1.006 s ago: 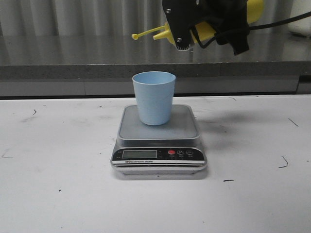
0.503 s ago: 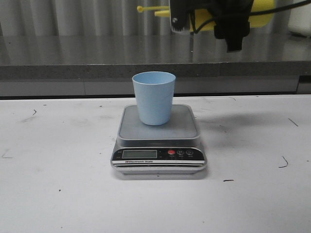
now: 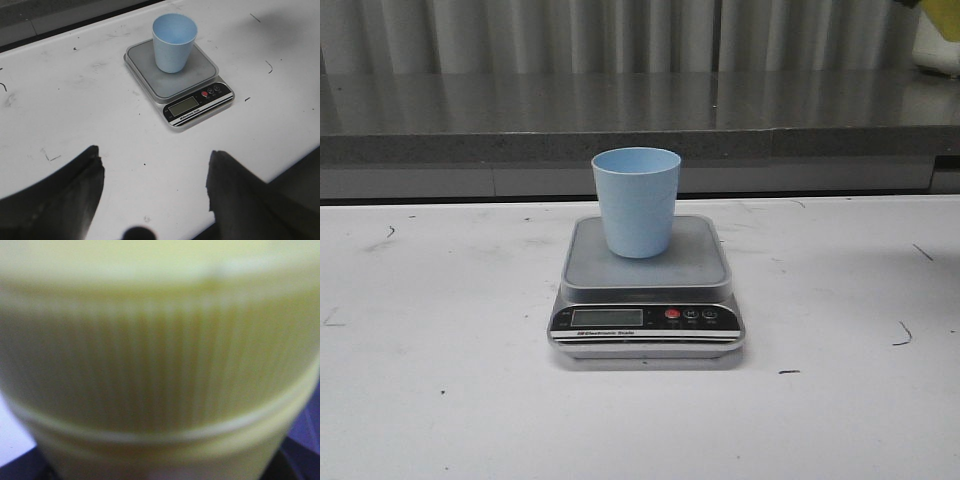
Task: Pour seasoning into cup on scale with both arms
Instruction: 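Turn the bottle upright and move it back away from the cup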
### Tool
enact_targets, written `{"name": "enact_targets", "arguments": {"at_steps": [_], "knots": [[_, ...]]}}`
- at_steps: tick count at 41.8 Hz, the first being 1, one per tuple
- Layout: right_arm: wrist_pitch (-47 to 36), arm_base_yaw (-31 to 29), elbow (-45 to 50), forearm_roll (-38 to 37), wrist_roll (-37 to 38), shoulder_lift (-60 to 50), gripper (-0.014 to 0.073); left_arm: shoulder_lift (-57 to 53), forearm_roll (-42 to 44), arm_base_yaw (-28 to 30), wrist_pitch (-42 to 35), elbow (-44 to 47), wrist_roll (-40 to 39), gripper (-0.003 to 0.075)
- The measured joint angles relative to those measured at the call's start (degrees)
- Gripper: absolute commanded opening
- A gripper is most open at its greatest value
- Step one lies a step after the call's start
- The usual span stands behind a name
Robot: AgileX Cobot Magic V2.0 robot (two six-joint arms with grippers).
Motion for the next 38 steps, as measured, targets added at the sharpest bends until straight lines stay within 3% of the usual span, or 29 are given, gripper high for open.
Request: {"name": "enact_targets", "arguments": {"at_steps": [9, 14, 28, 38], "knots": [[-19.33, -10.93, 11.73, 2.89, 12.47, -2.44, 0.0322, 0.00, 0.00, 0.00, 0.00, 0.00, 0.00, 0.0438], [-29.98, -14.86, 17.51, 2.77, 15.29, -2.44, 0.0322, 0.00, 0.00, 0.00, 0.00, 0.00, 0.00, 0.0438], [-48.81, -25.08, 24.30, 1.46, 15.77, 3.16, 0.0322, 0.00, 0.00, 0.00, 0.00, 0.00, 0.00, 0.0438], [-56.82, -27.12, 24.42, 1.72, 11.29, 8.96, 0.0322, 0.00, 0.00, 0.00, 0.00, 0.00, 0.00, 0.0438]]}}
